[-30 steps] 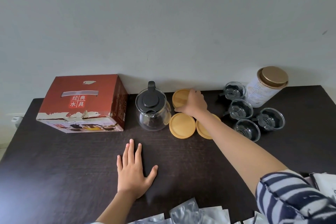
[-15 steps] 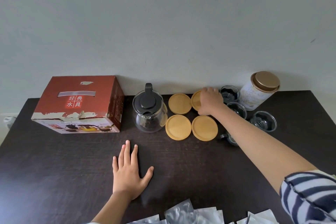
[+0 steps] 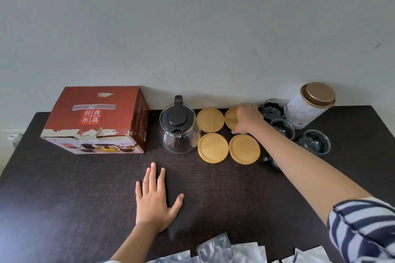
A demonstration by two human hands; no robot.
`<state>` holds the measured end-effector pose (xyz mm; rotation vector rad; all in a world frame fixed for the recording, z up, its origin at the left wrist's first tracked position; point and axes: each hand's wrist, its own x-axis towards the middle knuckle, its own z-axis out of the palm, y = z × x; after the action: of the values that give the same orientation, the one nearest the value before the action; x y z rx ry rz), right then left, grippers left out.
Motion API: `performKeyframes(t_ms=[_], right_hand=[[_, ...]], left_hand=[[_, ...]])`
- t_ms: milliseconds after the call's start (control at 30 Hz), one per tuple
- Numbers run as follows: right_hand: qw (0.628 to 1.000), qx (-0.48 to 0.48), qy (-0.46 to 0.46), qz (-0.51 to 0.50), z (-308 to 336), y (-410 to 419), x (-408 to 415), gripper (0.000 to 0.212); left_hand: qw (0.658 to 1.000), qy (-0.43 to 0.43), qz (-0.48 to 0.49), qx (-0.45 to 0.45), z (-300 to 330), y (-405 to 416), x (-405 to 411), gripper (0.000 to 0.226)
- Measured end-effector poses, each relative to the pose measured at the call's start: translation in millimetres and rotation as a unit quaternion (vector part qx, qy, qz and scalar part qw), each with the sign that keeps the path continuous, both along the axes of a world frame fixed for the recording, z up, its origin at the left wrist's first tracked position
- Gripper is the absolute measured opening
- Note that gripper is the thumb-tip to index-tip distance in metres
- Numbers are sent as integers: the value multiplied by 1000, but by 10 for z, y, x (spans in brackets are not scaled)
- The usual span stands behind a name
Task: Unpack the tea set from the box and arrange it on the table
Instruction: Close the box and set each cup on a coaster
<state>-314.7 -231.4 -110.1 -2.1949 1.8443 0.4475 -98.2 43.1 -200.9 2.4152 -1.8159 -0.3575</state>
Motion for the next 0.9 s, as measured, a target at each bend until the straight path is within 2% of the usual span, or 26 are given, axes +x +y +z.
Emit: performKeyframes(t_ms=[133,433,667,900], right_hand=[[998,28,-48,-38,-102,34,-8,97],[986,5,-149,-73,-225,81,-138,102],[981,-22,-184,-60,-174,234,-212,97],[969,-59,-240,-23,231,698,-372,82]], left_hand=[[1000,1,-1,-1,-11,3,5,91],[1000,7,2,-4,-20,-1,9,91],[1000,7,0,-11,-4,1,4,91],[1000,19,-3,20,101,-17,-11,97]])
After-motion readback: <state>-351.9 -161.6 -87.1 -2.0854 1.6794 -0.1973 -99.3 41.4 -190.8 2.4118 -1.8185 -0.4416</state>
